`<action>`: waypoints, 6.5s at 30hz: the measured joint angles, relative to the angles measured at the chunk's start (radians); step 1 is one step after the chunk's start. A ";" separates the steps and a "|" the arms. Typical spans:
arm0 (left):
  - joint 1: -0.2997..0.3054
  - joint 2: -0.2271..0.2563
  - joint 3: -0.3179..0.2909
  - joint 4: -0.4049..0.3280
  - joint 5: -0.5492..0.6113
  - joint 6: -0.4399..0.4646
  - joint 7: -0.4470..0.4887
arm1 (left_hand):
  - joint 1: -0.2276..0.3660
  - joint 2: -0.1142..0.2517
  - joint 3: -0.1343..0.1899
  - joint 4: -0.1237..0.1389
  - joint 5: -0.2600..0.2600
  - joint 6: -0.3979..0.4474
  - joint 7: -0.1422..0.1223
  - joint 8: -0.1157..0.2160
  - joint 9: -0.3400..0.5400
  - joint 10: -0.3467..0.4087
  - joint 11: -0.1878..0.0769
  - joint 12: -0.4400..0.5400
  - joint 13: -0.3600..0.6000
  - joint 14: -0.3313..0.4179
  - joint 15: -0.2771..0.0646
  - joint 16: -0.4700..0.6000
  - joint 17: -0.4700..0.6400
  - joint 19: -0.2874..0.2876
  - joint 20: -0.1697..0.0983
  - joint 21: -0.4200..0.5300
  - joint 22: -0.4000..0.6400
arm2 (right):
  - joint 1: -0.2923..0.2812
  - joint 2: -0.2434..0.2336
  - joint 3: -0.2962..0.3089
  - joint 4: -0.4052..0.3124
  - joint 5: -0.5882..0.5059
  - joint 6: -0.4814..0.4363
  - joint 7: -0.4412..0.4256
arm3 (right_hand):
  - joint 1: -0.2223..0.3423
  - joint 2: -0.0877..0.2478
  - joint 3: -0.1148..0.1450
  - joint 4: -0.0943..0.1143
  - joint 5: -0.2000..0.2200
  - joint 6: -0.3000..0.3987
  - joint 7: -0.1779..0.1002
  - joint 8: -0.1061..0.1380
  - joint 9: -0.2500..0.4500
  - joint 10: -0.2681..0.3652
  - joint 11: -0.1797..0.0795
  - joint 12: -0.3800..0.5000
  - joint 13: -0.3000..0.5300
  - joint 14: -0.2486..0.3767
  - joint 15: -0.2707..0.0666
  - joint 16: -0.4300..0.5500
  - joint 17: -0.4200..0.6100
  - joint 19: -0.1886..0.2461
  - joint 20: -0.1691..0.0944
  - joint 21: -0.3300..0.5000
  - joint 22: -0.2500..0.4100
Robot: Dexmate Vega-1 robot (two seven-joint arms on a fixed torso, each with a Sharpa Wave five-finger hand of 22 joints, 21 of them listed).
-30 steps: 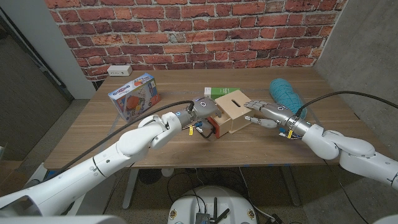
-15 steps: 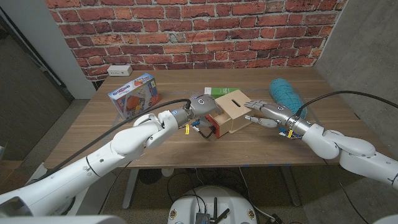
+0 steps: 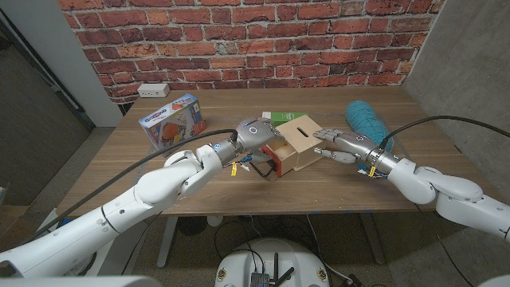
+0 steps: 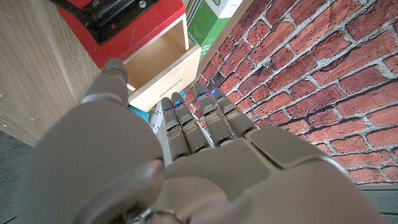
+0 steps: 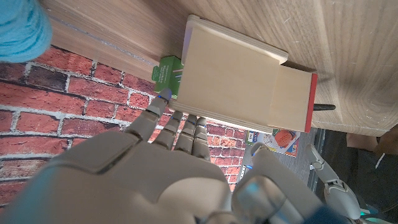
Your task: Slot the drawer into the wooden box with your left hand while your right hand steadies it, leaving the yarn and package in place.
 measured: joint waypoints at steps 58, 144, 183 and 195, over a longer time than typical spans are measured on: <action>-0.088 -0.045 0.105 0.143 0.099 -0.011 0.089 | 0.016 0.014 -0.014 -0.002 -0.008 -0.160 -0.007 0.020 -0.005 -0.174 0.029 0.009 0.000 -0.164 0.006 0.006 0.000 -0.062 0.004 0.000 0.000 | -0.016 -0.027 0.039 -0.024 -0.022 0.010 -0.025 | 0.011 0.000 0.009 -0.014 -0.006 -0.009 -0.009 -0.005 0.002 0.002 0.001 -0.005 0.000 -0.009 0.000 0.000 0.008 -0.011 -0.004 0.000 0.002; -0.303 -0.149 0.258 0.358 0.108 -0.082 0.235 | 0.070 0.023 -0.006 -0.011 -0.008 -0.092 -0.029 0.035 -0.004 -0.130 -0.008 0.020 0.000 -0.149 0.010 0.009 0.000 -0.059 0.000 0.000 0.000 | 0.023 -0.030 0.032 0.003 -0.042 0.055 0.010 | 0.016 0.005 0.005 -0.017 -0.006 0.005 -0.006 0.007 0.001 0.025 -0.001 0.010 -0.001 0.001 0.002 0.000 0.015 -0.007 0.000 0.000 0.002; -0.359 -0.219 0.334 0.465 0.113 -0.027 0.316 | 0.075 0.028 -0.009 -0.008 -0.008 -0.088 -0.032 0.035 -0.002 -0.130 -0.008 0.020 0.000 -0.149 0.010 0.009 0.000 -0.059 0.000 0.000 0.000 | 0.021 -0.027 0.040 0.013 -0.019 0.065 -0.007 | 0.016 0.005 0.005 -0.017 -0.006 0.005 -0.005 0.007 0.000 0.025 0.000 0.004 0.000 0.001 0.002 0.000 0.015 -0.003 -0.004 0.000 0.001; -0.395 -0.246 0.364 0.514 0.106 -0.023 0.345 | 0.075 0.028 -0.009 -0.008 -0.008 -0.083 -0.037 0.035 -0.002 -0.129 -0.008 0.020 0.000 -0.149 0.010 0.009 0.000 -0.059 0.000 0.000 0.000 | 0.030 -0.023 0.041 0.026 -0.014 0.073 -0.008 | 0.016 0.005 0.005 -0.017 -0.006 0.005 -0.005 0.007 0.000 0.032 0.000 0.006 0.000 0.005 -0.002 0.000 0.018 0.000 0.000 0.000 0.001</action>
